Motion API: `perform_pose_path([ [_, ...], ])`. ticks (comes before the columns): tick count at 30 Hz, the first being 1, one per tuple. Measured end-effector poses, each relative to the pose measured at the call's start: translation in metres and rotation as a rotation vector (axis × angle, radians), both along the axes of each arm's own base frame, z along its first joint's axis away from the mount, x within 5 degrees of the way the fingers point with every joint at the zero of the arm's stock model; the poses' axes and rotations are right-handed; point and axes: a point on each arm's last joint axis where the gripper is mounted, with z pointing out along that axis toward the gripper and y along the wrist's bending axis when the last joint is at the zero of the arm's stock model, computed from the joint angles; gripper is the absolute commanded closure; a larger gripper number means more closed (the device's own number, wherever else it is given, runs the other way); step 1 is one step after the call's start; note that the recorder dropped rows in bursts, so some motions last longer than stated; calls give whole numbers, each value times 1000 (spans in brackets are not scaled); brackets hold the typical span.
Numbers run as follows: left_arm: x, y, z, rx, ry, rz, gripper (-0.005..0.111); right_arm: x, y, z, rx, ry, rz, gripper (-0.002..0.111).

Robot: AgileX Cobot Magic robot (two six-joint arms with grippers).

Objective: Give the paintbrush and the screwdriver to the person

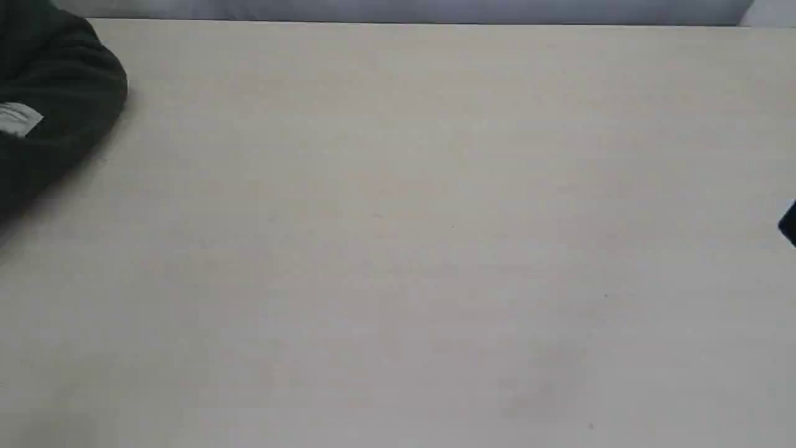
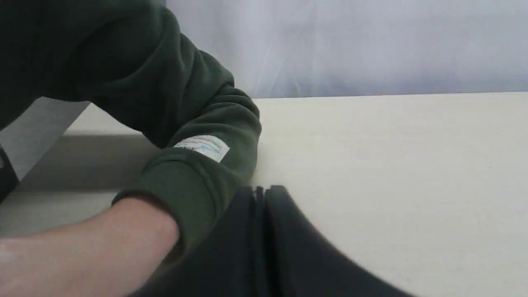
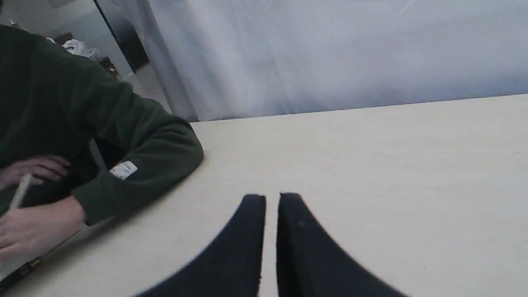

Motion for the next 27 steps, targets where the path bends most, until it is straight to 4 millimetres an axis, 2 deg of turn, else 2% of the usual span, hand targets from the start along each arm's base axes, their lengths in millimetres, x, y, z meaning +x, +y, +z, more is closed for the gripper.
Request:
perform_pose_path([
  [4, 0, 0, 0, 0, 0, 0, 107, -4, -1, -12, 55, -22, -1, 104],
  [10, 0, 0, 0, 0, 0, 0, 107, 2, -1, -35, 98, -36, -29, 104],
  [17, 0, 0, 0, 0, 0, 0, 107, 10, -2, -72, 79, -40, -71, 104],
  [27, 0, 0, 0, 0, 0, 0, 107, 10, -2, -73, -76, -129, -57, 104],
])
